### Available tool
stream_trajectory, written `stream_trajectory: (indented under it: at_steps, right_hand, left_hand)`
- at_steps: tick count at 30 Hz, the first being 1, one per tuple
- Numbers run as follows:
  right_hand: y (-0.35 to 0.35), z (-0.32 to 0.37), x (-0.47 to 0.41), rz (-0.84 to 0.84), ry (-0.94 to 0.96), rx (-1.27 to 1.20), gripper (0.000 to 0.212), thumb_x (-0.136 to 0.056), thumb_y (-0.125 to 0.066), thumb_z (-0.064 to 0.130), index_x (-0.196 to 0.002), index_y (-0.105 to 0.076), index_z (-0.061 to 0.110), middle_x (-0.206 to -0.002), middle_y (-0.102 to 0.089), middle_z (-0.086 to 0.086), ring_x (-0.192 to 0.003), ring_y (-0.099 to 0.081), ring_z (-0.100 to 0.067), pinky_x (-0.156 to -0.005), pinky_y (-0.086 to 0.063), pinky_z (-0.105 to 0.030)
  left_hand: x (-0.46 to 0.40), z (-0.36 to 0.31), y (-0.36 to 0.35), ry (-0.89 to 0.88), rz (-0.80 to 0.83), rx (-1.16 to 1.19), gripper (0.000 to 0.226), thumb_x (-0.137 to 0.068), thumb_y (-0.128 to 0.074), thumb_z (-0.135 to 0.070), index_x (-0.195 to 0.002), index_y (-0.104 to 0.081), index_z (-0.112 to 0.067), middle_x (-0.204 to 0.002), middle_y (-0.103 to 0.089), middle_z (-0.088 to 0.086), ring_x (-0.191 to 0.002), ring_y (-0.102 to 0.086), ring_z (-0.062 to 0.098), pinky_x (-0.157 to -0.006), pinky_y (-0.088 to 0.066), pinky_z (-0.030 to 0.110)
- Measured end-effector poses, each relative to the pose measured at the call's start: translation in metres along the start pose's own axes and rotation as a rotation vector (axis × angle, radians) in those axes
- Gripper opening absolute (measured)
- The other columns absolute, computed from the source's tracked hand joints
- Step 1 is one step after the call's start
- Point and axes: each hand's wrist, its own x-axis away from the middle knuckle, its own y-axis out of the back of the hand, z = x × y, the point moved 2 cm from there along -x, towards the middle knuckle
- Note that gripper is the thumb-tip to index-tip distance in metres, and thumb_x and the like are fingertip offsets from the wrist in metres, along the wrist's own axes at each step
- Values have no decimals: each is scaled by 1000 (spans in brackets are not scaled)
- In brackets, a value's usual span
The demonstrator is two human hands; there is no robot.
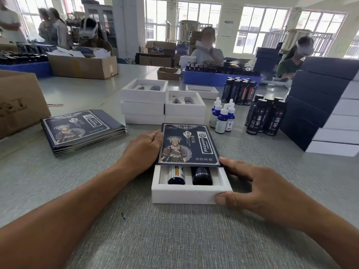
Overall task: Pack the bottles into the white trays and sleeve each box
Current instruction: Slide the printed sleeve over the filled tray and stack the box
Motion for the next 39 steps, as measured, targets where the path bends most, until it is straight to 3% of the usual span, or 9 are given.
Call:
stream_trajectory:
  at_steps: [4, 7, 11, 14, 19, 24, 30, 36, 39]
  right_hand:
    - [-4, -1, -3, -87, 11, -18, 90, -59, -69, 82, -140, -44, 50, -99, -49, 57, -105, -49, 29, -77, -38, 6]
    - [-6, -2, -5, -126, 14, -5, 86, -60, -67, 79, -138, -46, 50, -98, -49, 56, -102, -50, 29, -84, -44, -3]
    - [-8, -3, -6, -63, 26, 39, 89, -68, -60, 81, -146, -24, 57, -122, -45, 47, -108, -46, 28, -83, -39, 1]
    - [-10, -6, -7, -30, 20, 64, 85, -72, -54, 81, -147, -23, 58, -139, -42, 36, -115, -45, 22, -89, -39, -5]
    - [-13, -3, -11, -165, 33, 72, 74, -67, -55, 77, -137, -41, 56, -117, -49, 36, -94, -50, 28, -81, -41, -1]
    - [-15, -2, -14, -290, 29, 17, 69, -64, -64, 70, -128, -59, 45, -122, -64, 22, -101, -51, 27, -88, -38, 3]
    - [-19, 0, -14, -358, 3, 30, 62, -63, -68, 65, -121, -66, 43, -119, -66, 19, -98, -58, 19, -91, -38, 2]
    - [-20, 0, -14, -400, 16, 44, 55, -67, -71, 59, -118, -69, 37, -116, -68, 16, -99, -63, 12, -96, -48, -15]
    - [-17, -4, -15, -354, 21, 12, 59, -66, -68, 63, -121, -66, 40, -115, -67, 23, -99, -59, 19, -93, -45, -7]
  left_hand:
    - [0, -1, 0, 9, -1, 4, 40, -106, -38, -36, -136, -59, -20, -132, -63, 0, -121, -57, 22, -108, -41, 43]
    - [0, -1, 0, 11, 5, -9, 41, -106, -38, -36, -140, -55, -19, -139, -59, 0, -127, -53, 21, -111, -39, 42]
    - [1, -2, 0, 2, -5, -7, 41, -106, -39, -33, -144, -51, -21, -144, -55, -2, -131, -49, 18, -114, -35, 39]
    - [1, -4, 0, -6, -26, -29, 41, -106, -40, -31, -146, -48, -24, -148, -50, -3, -136, -44, 17, -115, -30, 32]
    - [1, -5, 1, -5, -11, -59, 40, -106, -39, -31, -145, -49, -24, -148, -50, -4, -136, -44, 17, -108, -28, 25]
    - [2, -5, 1, -1, -17, -57, 41, -106, -38, -32, -144, -50, -25, -149, -49, -6, -137, -43, 15, -115, -29, 30]
    - [1, -4, 0, -2, -12, -46, 41, -106, -38, -32, -145, -50, -25, -148, -50, -4, -136, -44, 16, -116, -31, 34]
    - [0, -2, -2, 2, -8, -41, 40, -106, -38, -34, -144, -50, -27, -146, -52, -4, -132, -47, 17, -113, -34, 34]
    - [-1, -1, -2, -3, -4, -32, 40, -106, -38, -34, -144, -50, -28, -145, -53, -5, -132, -48, 17, -114, -34, 37]
